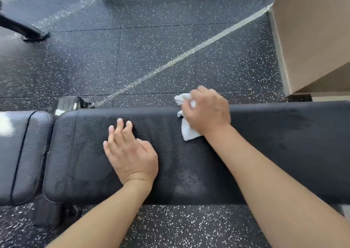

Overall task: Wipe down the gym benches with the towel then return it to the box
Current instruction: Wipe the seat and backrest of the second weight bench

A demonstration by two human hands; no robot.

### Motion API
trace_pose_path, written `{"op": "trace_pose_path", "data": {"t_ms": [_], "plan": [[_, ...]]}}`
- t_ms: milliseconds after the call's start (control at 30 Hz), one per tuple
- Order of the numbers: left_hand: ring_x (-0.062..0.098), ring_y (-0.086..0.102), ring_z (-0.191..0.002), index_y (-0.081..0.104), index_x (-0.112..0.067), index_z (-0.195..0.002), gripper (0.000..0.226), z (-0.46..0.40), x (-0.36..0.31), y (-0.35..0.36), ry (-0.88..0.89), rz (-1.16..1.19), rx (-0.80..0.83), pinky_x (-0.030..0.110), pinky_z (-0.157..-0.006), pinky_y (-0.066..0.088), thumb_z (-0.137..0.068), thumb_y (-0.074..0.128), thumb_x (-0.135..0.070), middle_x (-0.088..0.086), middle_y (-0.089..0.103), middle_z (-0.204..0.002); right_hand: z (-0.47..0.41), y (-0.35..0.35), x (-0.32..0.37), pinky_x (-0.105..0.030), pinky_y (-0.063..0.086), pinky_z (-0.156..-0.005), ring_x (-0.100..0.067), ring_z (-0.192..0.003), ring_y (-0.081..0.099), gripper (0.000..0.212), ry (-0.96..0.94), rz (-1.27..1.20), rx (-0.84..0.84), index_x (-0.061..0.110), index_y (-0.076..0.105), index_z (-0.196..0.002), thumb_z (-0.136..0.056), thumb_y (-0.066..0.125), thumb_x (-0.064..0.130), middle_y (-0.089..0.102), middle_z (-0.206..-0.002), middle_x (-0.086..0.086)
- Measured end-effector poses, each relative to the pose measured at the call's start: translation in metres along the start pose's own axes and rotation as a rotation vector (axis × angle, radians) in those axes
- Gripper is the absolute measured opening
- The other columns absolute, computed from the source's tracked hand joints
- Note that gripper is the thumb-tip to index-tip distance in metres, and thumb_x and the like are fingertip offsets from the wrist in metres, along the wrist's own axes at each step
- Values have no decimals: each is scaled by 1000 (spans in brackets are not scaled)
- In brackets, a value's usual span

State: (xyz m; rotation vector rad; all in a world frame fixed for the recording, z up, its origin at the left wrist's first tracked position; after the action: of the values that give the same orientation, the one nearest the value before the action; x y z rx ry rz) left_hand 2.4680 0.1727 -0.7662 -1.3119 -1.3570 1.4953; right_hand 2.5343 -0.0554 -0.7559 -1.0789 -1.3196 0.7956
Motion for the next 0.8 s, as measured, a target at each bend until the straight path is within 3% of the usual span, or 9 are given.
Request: {"op": "trace_pose_path", "data": {"t_ms": [167,300,433,500,667,800], "plan": [[36,33,-153,51,-7,-146,59,2,-2,-4,14,35,-44,57,-124,23,-89,38,-20,11,43,-162,-6,32,79,-35,39,-67,-27,-91,57,31,-70,-83,22,16,67,-96,-101,51,42,63,-101,-2],[34,31,-154,51,-9,-145,54,3,-1,-5,13,59,-40,55,-124,22,-93,42,-18,9,42,-162,31,9,60,-38,50,-79,-28,-101,55,20,-227,-126,-60,15,65,-108,-99,58,31,62,-114,-4],[32,27,-156,48,-11,-147,52,3,-1,-5,7,65,-8,54,-126,18,-96,45,-19,7,39,-164,111,-12,10,-41,50,-97,-35,-115,57,31,-345,-114,-109,8,68,-119,-93,64,23,64,-128,-10],[32,26,-156,46,-11,-148,52,4,0,-6,17,55,-4,53,-127,17,-97,44,-20,7,37,-165,146,-30,-37,-40,48,-99,-34,-117,54,32,-286,-103,-167,9,68,-122,-94,62,24,64,-129,-9],[32,25,-157,46,-12,-149,52,4,2,-5,24,82,0,54,-127,17,-98,42,-21,7,36,-166,189,-81,-157,-42,39,-106,-41,-118,53,28,144,-19,-310,8,64,-122,-99,56,23,60,-126,-13],[30,22,-158,45,-14,-151,52,3,6,-7,15,115,20,53,-128,14,-99,41,-19,5,33,-168,185,-68,-107,-43,38,-106,-41,-116,53,27,213,-44,-317,3,64,-114,-96,56,21,61,-117,-15]]}}
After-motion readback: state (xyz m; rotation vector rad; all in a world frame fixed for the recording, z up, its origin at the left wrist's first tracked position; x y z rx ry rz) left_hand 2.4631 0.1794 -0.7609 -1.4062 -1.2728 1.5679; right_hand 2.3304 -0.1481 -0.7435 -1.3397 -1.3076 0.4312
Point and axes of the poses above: each hand's wrist, its own z-axis away from the middle knuckle, its own y-axis out of the palm, x = y × z, the point moved 6 cm from there along -z, towards the middle knuckle
